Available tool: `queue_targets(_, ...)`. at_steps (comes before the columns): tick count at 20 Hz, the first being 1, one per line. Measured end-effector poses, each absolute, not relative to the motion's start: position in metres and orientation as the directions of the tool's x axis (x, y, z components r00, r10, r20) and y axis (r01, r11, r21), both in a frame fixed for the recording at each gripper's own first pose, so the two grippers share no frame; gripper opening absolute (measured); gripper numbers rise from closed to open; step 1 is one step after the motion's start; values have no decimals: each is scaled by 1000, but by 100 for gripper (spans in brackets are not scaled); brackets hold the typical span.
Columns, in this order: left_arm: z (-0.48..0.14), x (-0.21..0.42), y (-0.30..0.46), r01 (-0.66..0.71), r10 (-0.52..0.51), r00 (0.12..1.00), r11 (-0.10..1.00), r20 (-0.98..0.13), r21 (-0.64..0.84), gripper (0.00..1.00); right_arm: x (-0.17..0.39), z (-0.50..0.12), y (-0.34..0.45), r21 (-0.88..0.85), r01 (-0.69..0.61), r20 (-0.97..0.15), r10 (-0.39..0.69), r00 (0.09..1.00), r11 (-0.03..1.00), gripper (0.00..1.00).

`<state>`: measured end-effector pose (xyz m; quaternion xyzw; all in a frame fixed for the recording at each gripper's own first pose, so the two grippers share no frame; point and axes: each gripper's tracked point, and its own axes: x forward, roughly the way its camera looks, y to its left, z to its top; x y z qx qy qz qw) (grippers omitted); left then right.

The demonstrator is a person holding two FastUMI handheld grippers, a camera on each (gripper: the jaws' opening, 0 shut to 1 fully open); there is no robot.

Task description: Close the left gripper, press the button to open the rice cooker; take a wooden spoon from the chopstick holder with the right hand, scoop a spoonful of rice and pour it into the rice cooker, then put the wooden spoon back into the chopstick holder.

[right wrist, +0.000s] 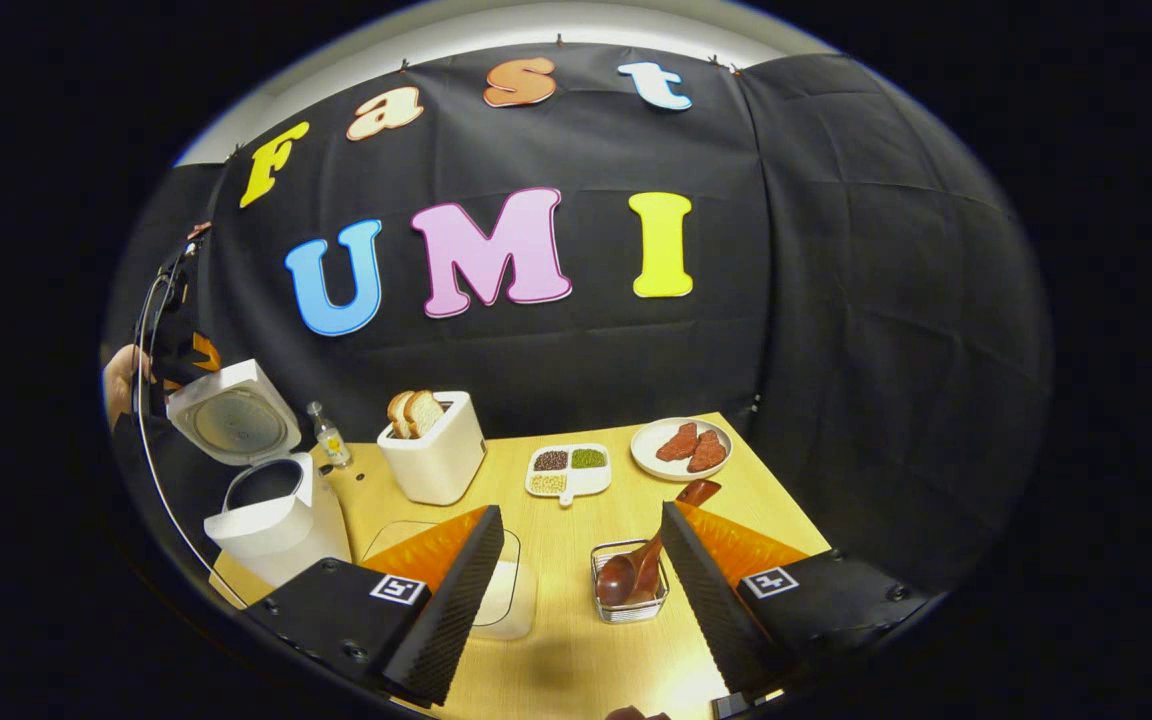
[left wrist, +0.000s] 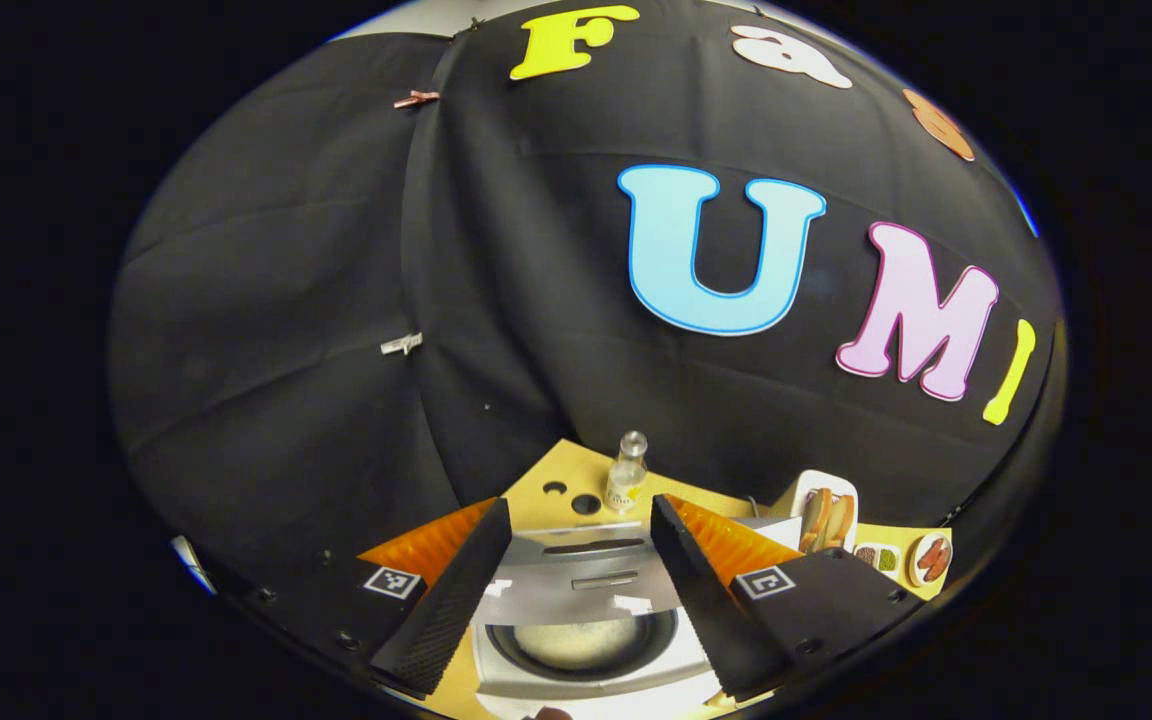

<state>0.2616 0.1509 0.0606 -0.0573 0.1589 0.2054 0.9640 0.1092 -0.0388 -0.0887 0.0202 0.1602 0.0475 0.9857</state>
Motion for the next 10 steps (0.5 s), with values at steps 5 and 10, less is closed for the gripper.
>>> queue_targets(5,-7,231,127,-399,349,859,915,-375,-62,99,113,-99,-42,55,-140,-340,150,928,989,98)
queue_targets(10,-73,217,112,-400,363,834,917,-416,-2,99,114,-115,-53,51,-171,-381,178,907,984,99)
